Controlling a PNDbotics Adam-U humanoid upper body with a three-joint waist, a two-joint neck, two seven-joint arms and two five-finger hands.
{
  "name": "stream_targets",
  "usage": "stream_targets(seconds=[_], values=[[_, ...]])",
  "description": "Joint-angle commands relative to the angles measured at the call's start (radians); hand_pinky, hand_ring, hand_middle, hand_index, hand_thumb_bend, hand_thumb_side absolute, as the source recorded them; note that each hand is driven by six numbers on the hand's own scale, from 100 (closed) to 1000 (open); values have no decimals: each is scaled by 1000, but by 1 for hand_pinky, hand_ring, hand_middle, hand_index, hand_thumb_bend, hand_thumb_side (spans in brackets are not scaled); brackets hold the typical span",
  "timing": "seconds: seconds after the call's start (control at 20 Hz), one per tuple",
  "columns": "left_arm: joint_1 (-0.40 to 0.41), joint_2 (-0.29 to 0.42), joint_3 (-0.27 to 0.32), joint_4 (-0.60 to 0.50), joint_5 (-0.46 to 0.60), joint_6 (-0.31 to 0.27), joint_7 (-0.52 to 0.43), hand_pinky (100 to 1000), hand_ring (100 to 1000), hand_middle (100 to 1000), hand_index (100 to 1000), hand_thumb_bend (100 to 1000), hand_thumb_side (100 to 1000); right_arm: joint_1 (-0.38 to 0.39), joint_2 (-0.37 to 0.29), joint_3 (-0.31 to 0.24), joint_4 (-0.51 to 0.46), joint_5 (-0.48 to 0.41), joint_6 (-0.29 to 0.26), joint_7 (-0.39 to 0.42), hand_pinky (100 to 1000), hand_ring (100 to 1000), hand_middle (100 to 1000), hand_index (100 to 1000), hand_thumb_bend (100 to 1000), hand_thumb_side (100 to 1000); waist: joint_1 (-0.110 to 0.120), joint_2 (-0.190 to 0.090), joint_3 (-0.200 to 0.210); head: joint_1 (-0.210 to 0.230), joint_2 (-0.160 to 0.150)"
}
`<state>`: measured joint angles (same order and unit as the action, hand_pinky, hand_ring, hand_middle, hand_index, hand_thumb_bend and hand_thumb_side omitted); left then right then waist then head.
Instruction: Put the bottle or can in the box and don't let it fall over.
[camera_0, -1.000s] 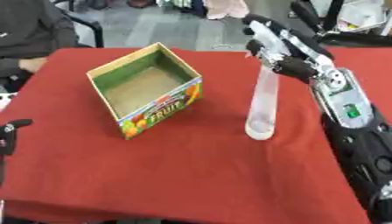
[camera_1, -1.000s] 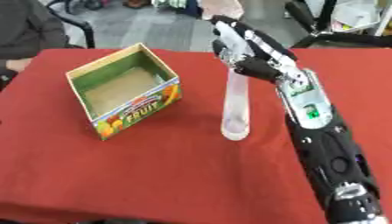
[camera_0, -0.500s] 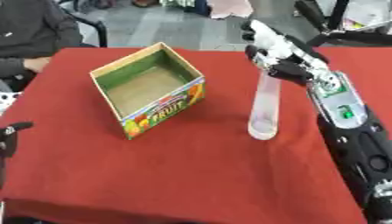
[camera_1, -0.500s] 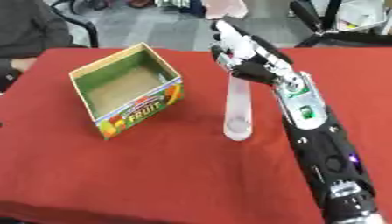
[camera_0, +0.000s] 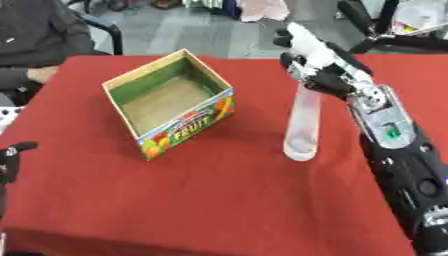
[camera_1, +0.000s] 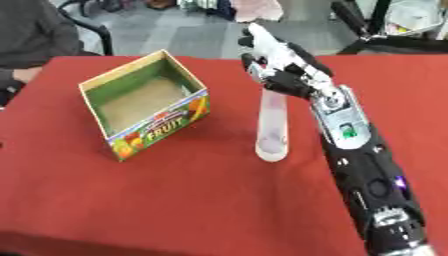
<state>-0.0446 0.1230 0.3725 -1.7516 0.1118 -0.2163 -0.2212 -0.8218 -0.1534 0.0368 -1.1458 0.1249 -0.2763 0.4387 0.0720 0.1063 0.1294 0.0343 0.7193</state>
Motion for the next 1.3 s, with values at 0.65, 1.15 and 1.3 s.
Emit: stream_targets(seconds=[0.65, 1.15, 1.3], values=[[-11, 18, 3, -13, -4, -2, -1, 678, 100, 1000, 972, 129, 899, -29, -14, -5, -61, -152, 38, -183, 633, 818, 705, 458, 100, 470, -1, -12, 0, 4, -8], [-11, 18, 0, -13, -4, -2, -6, 679, 100, 1000, 972, 129, 901, -55, -44, 13, -91, -221, 24, -151, 617, 772, 618, 400, 100, 470, -2, -12, 4, 4, -9], [-19, 18, -9, -12, 1, -1, -14, 679, 100, 1000, 972, 130, 896, -74, -66, 16, -90, -247, 26, -135, 619, 773, 617, 400, 100, 470, -1, -12, 20, -5, -10]])
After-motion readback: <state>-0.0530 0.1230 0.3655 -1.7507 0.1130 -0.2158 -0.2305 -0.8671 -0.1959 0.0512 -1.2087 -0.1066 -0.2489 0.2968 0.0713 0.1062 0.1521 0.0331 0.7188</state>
